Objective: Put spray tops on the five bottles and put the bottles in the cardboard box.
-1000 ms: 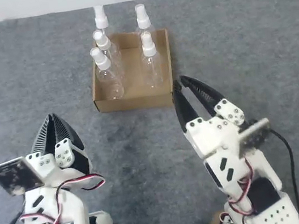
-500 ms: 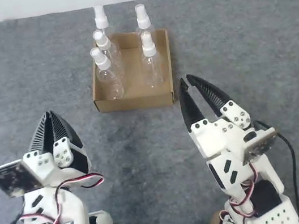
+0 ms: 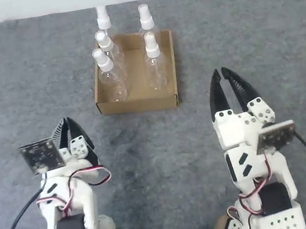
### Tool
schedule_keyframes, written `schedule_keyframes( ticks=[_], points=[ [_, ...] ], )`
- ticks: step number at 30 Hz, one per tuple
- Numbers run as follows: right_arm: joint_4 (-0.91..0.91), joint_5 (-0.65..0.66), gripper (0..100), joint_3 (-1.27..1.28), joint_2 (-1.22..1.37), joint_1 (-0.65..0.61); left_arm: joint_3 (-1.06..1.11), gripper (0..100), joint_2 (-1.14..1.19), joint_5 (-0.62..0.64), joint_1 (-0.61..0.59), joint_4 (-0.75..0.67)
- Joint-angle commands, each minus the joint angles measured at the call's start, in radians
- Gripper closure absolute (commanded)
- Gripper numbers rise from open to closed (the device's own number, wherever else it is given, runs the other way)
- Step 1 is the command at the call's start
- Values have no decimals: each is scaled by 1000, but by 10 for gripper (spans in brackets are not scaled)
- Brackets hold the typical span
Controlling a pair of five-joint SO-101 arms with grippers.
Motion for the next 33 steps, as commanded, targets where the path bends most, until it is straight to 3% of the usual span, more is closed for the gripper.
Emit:
schedule_keyframes(
  ticks=[1,8,17,33],
  points=[
    [65,9,988,-11,-15,21,59,988,-20,-12,-5,-120],
    [209,8,988,-3,-15,16,105,988,-18,-14,-2,-157],
    [229,8,988,190,-15,18,105,988,-18,-8,3,-140],
    [578,8,991,189,-15,18,105,988,-18,-12,-3,140]
  ],
)
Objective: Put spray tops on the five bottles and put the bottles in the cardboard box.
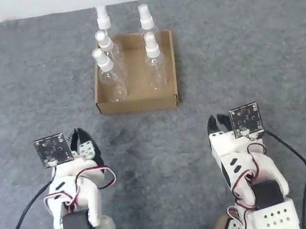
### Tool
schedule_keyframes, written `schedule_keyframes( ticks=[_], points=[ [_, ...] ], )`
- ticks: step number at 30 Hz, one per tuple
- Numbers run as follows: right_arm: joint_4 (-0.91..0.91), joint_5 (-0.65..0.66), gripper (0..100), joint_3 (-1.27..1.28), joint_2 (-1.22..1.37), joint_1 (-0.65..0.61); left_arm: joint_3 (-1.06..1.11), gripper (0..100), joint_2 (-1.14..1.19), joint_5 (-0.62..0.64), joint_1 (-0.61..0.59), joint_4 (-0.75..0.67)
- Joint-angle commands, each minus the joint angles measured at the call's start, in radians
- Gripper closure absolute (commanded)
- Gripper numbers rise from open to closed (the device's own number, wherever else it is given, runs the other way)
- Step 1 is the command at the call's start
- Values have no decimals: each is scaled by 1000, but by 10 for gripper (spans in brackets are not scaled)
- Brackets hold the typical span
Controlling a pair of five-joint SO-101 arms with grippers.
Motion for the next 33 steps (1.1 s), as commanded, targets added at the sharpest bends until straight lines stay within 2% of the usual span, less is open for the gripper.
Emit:
schedule_keyframes(
  ticks=[1,6,17,33],
  points=[
    [88,6,991,23,-16,10,-12,988,-18,-6,-6,92],
    [196,6,991,23,-16,10,-12,988,-18,-8,-8,245],
    [410,14,991,23,-15,16,-12,988,-18,-8,-8,414],
    [449,14,991,23,-15,16,-12,988,-18,-5,-6,411]
  ],
)
